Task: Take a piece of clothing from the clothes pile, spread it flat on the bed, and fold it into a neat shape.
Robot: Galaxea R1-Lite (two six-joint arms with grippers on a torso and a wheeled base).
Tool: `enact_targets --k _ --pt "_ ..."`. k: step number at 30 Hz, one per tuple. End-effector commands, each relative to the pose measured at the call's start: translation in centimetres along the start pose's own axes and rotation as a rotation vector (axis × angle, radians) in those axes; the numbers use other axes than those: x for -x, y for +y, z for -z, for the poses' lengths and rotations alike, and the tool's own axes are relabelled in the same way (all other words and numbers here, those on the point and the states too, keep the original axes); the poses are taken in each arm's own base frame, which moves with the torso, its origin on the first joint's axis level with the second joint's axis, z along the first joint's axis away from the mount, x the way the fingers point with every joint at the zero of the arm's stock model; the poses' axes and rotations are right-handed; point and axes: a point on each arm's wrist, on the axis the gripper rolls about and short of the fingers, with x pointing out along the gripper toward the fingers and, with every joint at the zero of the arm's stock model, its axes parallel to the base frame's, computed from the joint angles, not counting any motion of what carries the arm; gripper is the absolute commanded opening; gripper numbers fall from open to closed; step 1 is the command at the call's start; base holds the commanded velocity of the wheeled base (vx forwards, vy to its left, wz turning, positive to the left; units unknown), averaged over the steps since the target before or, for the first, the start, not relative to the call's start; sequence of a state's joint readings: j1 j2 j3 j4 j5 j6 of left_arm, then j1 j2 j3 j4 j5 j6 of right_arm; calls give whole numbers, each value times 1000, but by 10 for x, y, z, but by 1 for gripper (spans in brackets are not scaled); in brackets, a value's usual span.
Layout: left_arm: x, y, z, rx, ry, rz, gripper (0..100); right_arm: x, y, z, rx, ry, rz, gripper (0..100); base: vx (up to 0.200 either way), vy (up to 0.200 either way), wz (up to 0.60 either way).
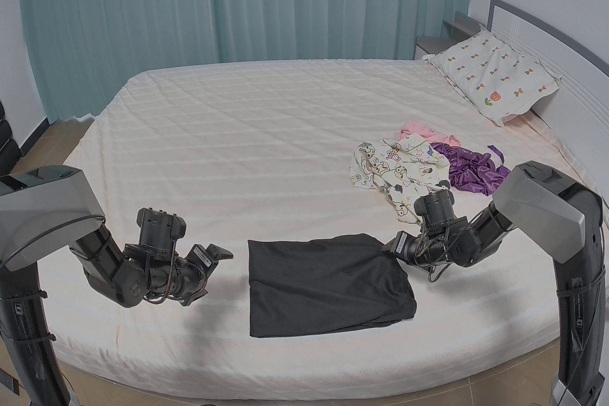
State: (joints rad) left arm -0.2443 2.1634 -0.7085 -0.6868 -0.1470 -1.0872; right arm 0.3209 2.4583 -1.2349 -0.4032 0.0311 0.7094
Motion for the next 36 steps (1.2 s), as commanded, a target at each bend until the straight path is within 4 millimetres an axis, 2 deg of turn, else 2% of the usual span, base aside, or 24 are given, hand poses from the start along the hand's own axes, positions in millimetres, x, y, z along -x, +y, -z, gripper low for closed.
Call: enact_targets --k 1,4,5,6,9,13,17,18,29,35,36 --pt "0 0 0 1 0 0 100 13 -6 -4 -6 6 5 100 0 0 0" --pt "0 0 0 -1 0 0 100 32 -13 7 25 72 -27 100 0 0 0" --pt "0 0 0 -1 0 0 100 32 -13 7 25 72 -27 100 0 0 0" --pt "0 0 0 -1 0 0 100 42 -17 12 47 104 -71 100 0 0 0" --pt "0 0 0 -1 0 0 100 53 -26 27 76 137 -118 100 0 0 0" --pt "0 0 0 -1 0 0 100 55 -38 44 178 159 -173 100 0 0 0" --pt "0 0 0 -1 0 0 100 52 -40 51 194 179 -168 100 0 0 0" --pt "0 1 0 -1 1 -2 100 51 -41 53 200 188 -165 0 0 0 0" --pt "0 0 0 -1 0 0 100 69 -45 55 259 248 -126 0 0 0 0" --pt "0 0 0 -1 0 0 100 67 -47 56 256 251 -117 0 0 0 0" --pt "0 0 0 -1 0 0 100 67 -47 56 256 251 -117 100 0 0 0"
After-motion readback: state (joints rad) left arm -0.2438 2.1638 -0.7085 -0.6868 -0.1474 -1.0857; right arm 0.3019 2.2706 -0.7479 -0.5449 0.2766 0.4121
